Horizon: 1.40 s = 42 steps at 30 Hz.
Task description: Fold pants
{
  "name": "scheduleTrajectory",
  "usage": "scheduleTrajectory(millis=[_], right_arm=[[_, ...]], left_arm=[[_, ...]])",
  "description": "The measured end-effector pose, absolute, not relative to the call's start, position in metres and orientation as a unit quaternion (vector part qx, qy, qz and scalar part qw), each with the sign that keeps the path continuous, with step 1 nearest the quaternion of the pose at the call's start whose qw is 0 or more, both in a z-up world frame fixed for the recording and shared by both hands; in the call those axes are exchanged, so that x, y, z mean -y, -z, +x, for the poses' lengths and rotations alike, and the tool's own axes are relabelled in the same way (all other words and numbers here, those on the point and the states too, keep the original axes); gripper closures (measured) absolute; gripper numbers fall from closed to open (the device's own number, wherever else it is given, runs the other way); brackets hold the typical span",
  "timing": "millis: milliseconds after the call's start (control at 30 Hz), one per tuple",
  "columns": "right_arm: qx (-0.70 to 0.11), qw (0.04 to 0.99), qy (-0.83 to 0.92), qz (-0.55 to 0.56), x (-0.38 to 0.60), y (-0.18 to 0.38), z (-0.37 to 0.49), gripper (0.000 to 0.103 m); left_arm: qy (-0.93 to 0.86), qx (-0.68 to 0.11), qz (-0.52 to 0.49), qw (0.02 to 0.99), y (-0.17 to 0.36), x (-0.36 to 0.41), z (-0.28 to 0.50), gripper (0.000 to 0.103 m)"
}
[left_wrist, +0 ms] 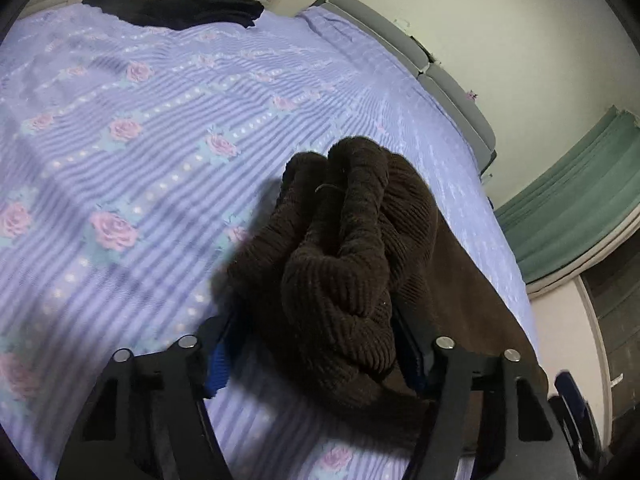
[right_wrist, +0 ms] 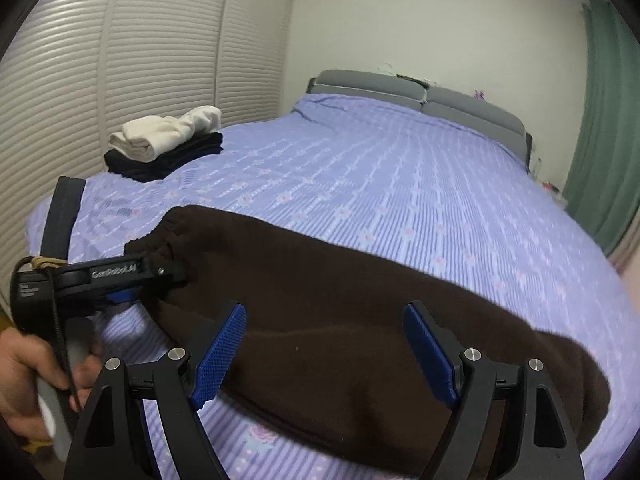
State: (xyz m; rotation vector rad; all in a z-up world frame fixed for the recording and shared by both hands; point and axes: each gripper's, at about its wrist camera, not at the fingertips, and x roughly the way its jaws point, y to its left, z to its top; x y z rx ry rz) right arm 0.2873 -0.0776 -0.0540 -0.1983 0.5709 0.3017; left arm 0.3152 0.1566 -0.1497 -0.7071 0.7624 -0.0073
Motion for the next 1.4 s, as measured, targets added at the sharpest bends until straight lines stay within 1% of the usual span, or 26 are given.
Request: scheduleTrajectory(millis=[133, 167, 233, 400, 467, 600, 700, 833, 1100, 1267, 1400], right_arm=[[-0.284, 0.947, -0.128, -0.074, 0.095, 0.059, 0.281, 0.021], [-0.284, 0.949, -0.122, -0.070, 0.099, 0.060, 0.280, 0.021], [-0.287, 0.951, -0.105, -0.051, 0.112, 0.061, 0.279, 0.021], [-0.301, 0.952, -0.060, 0.005, 0.153, 0.064, 0.279, 0.021], [-0.305, 0.951, -0.036, 0.022, 0.172, 0.063, 0.277, 0.021], [-0.306, 0.951, 0.010, 0.048, 0.218, 0.056, 0.269, 0.021], [-0.301, 0.951, 0.044, 0.054, 0.254, 0.047, 0.259, 0.021], [-0.290, 0.952, 0.080, 0.065, 0.297, 0.032, 0.241, 0.021], [-0.275, 0.945, 0.129, 0.121, 0.390, 0.022, 0.205, 0.021], [-0.268, 0.942, 0.142, 0.145, 0.425, 0.030, 0.196, 0.021], [-0.265, 0.939, 0.150, 0.163, 0.448, 0.040, 0.191, 0.021]], left_arm=[[0.016, -0.355, -0.346, 0.868, 0.153, -0.157, 0.318, 0.076], [0.013, -0.352, -0.336, 0.874, 0.150, -0.153, 0.316, 0.080], [0.008, -0.340, -0.307, 0.889, 0.138, -0.145, 0.311, 0.083], [-0.005, -0.310, -0.256, 0.916, 0.101, -0.128, 0.304, 0.084], [-0.008, -0.292, -0.211, 0.933, 0.076, -0.110, 0.301, 0.084], [-0.001, -0.261, -0.131, 0.956, 0.033, -0.066, 0.297, 0.084], [0.013, -0.246, -0.081, 0.966, 0.006, -0.019, 0.297, 0.084], [0.033, -0.241, -0.032, 0.969, -0.012, 0.045, 0.298, 0.084], [0.086, -0.263, 0.040, 0.960, -0.002, 0.180, 0.299, 0.084], [0.113, -0.283, 0.081, 0.949, 0.020, 0.259, 0.297, 0.084], [0.125, -0.289, 0.112, 0.943, 0.039, 0.302, 0.292, 0.084]])
